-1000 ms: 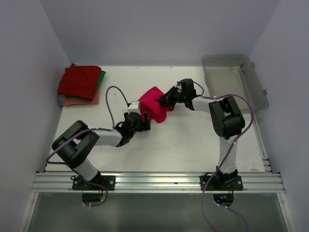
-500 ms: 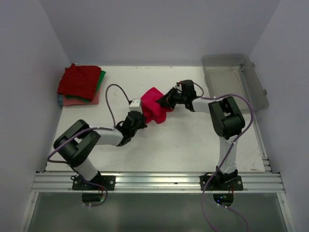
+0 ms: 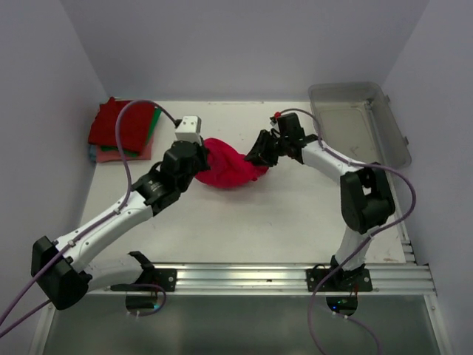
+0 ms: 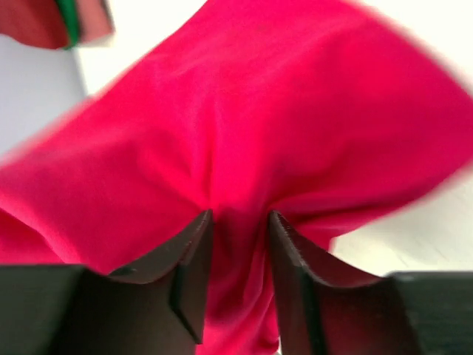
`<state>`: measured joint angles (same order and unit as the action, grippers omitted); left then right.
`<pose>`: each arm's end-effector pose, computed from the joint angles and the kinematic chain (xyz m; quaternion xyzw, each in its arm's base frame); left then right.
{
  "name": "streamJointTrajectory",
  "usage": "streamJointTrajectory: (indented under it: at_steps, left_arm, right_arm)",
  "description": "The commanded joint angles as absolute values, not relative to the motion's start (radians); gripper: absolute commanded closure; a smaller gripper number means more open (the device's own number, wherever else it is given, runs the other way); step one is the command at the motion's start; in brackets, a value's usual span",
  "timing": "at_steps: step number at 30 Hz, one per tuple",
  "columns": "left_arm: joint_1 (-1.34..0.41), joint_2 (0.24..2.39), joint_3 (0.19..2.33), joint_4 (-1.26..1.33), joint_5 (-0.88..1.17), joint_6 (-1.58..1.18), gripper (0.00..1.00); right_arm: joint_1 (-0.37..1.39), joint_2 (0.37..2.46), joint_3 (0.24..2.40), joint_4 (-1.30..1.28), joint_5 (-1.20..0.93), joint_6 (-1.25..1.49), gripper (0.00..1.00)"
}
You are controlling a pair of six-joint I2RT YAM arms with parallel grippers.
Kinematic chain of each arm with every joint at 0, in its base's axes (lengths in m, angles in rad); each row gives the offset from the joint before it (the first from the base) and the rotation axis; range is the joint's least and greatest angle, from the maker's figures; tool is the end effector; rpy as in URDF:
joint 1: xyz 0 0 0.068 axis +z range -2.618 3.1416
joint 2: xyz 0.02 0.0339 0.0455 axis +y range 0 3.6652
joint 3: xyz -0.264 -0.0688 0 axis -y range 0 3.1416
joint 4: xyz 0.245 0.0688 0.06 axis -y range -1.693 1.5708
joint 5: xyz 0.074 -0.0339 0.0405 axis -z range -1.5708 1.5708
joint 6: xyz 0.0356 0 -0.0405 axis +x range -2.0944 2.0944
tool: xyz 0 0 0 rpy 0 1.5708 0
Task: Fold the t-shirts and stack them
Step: Move the tshirt to the center of the board
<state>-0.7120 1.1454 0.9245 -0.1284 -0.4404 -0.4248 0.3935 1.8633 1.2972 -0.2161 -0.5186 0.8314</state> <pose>0.2090 -0.1604 0.3225 -0.0096 0.8091 -0.1504 0.5680 0.3714 0.1733 0.2116 0.0977 0.8925 0.4072 0.1677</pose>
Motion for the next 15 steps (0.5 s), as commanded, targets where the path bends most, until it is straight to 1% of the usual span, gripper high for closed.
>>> streamJointTrajectory:
  at_steps: [1,2,4,5,7,8,9,15]
  left_arm:
    - [-0.709,1.103,1.136,-0.337,-0.546,-0.371,1.00]
    - [-0.709,1.103,1.166,-0.357,-0.552,-0.348,1.00]
    - [-0.709,1.098,1.251,-0.421,-0.586,-0.333,1.00]
    - [-0.710,1.091,1.276,-0.436,-0.597,-0.315,1.00]
    - [-0.709,1.085,1.342,-0.463,-0.615,-0.295,1.00]
    - [-0.709,1.078,1.362,-0.468,-0.621,-0.278,1.00]
    - [-0.709,1.075,1.380,-0.472,-0.624,-0.270,1.00]
    - [-0.709,1.094,1.554,-0.500,-0.572,-0.236,1.00]
  right_arm:
    - [0.416,1.691,1.328,-0.530,-0.215,0.565,0.57]
    - [0.422,1.622,1.318,-0.578,-0.172,0.557,0.52]
    - [0.420,1.560,1.298,-0.594,-0.074,0.542,0.49]
    - [0.420,1.518,1.289,-0.606,-0.043,0.538,0.44]
    - [0.420,1.496,1.290,-0.621,0.029,0.523,0.42]
    - [0.420,1.497,1.296,-0.624,0.043,0.520,0.38]
    - [0.422,1.503,1.301,-0.621,0.054,0.515,0.37]
    - [0.420,1.673,1.402,-0.580,-0.020,0.482,0.37]
